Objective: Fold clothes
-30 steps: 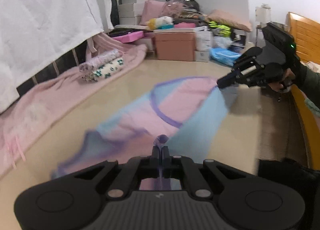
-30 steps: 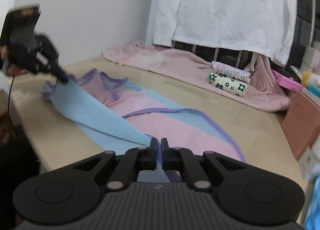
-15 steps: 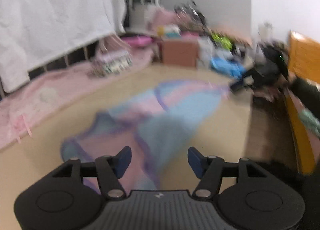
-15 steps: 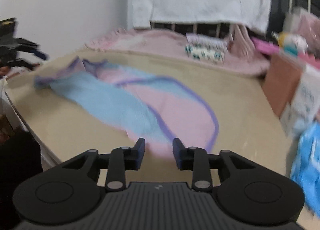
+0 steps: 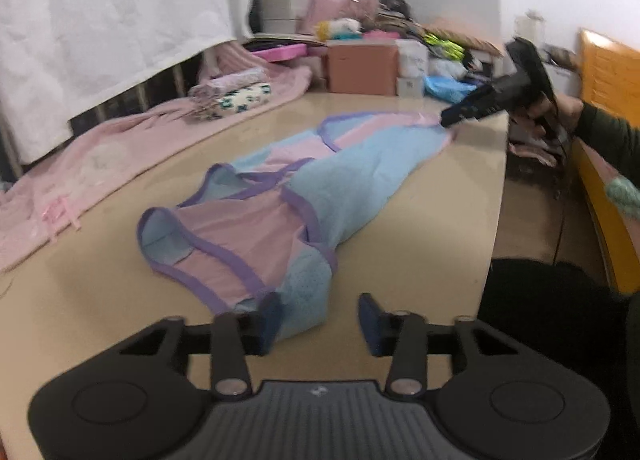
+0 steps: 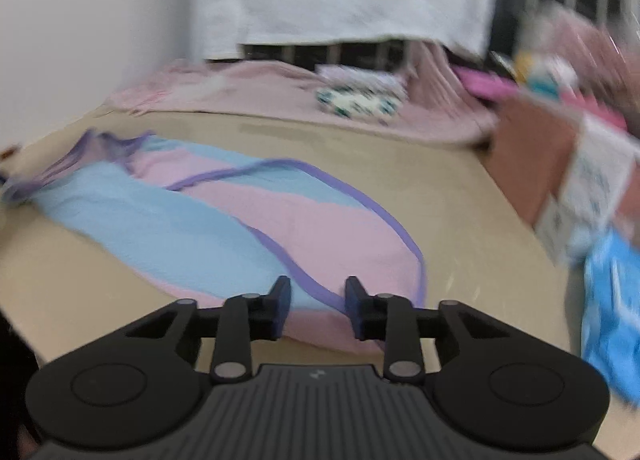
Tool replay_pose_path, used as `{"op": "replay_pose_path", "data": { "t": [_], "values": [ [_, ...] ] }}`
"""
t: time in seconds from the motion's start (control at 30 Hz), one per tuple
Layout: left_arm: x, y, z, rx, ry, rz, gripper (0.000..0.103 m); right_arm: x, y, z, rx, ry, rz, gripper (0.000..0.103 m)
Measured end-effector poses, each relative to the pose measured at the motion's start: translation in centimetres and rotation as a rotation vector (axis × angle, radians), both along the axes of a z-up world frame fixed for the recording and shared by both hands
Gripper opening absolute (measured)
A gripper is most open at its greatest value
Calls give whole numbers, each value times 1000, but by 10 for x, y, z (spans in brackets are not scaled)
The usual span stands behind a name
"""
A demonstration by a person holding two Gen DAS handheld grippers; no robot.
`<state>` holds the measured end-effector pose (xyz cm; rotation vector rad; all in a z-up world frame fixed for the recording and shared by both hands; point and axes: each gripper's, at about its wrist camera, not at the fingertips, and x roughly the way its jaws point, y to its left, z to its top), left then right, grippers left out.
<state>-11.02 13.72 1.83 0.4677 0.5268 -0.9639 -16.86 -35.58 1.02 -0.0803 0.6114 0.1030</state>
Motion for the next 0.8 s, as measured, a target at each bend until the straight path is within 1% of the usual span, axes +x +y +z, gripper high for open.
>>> {"op": "replay_pose_path", "data": {
  "t": [0.03, 0.07, 0.1, 0.13, 0.17, 0.23, 0.3, 0.33, 0.4, 0.47, 0.5, 0.53, 0.57, 0.6, 0.63, 0.67, 0.7, 0.73, 0.77, 0.8],
  "values": [
    [4, 0, -2, 2, -1, -6, 21, -1, -4, -3, 10, 5, -23, 22],
    [9, 0, -3, 2, 2, -4, 15, -2, -7, -6, 19, 8, -42, 22],
    [15, 1, -4, 1, 6, -2, 7, -3, -9, -8, 29, 3, -48, 22],
    [24, 2, -4, -9, 40, 20, 4, -5, -9, -10, 36, -1, -53, 22],
    [33, 4, -3, -34, 81, 56, 3, -6, -9, -11, 33, -6, -57, 22],
    [49, 16, 2, -132, 162, 177, 2, -6, -8, -12, 26, -14, -64, 22],
    [64, 33, 9, -240, 214, 322, 3, -3, -7, -13, 24, -13, -69, 22],
    [68, 40, 11, -281, 229, 381, 6, -3, -6, -13, 22, -14, -69, 22],
    [75, 48, 15, -330, 243, 483, 32, -3, -5, -13, 17, -16, -70, 22],
    [75, 47, 17, -338, 234, 530, 38, -2, -4, -13, 14, -18, -69, 22],
    [69, 42, 18, -327, 211, 492, 38, -2, -4, -13, 14, -20, -69, 22],
    [62, 36, 19, -311, 180, 430, 39, -3, -5, -13, 17, -22, -69, 22],
    [54, 29, 20, -295, 149, 369, 43, -3, -6, -14, 20, -24, -69, 22],
    [47, 23, 21, -279, 119, 308, 51, -4, -6, -14, 22, -25, -69, 22],
    [39, 16, 22, -263, 88, 246, 57, -4, -6, -14, 23, -26, -68, 22],
    [32, 10, 22, -246, 57, 185, 70, -4, -7, -14, 25, -27, -66, 22],
    [28, 1, 20, -203, 35, 156, 72, -4, -7, -14, 26, -28, -65, 22],
    [30, -10, 16, -141, 41, 153, 68, -4, -7, -15, 27, -29, -64, 22],
    [39, -20, 11, -81, 85, 175, 39, -5, -8, -15, 29, -29, -63, 22],
    [49, -24, 7, -60, 136, 203, 5, -5, -8, -15, 30, -30, -61, 22]
  ]
}}
